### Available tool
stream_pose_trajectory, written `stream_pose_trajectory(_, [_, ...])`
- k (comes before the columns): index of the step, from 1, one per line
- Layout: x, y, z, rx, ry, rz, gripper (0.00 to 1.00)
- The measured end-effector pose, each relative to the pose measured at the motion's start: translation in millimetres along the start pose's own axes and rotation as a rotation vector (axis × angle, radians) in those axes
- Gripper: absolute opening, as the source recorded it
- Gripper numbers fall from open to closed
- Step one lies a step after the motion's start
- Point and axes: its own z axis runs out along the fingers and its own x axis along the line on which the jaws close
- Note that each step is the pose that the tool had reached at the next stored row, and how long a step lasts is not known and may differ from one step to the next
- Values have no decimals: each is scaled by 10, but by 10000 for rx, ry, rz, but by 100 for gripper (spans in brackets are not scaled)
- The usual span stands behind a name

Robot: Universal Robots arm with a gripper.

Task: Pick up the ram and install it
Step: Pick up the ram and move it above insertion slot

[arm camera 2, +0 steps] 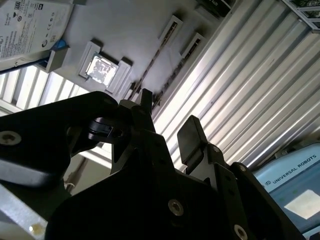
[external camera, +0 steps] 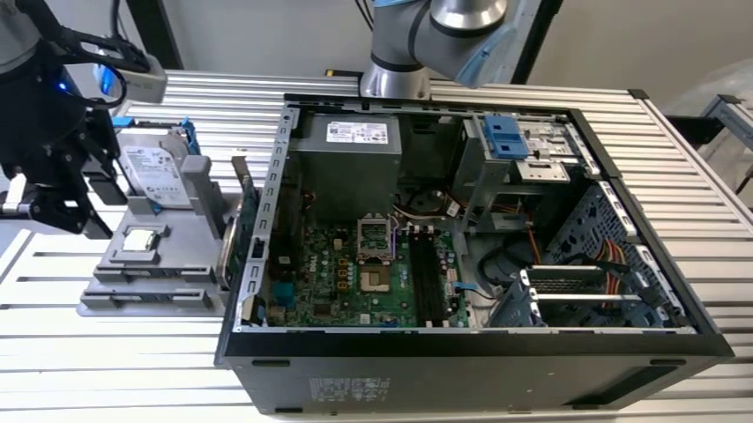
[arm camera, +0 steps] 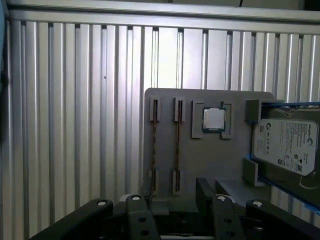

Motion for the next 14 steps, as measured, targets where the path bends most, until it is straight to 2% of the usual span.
stream_pose_trajectory(14, [-12, -1, 104, -1, 37, 0, 100])
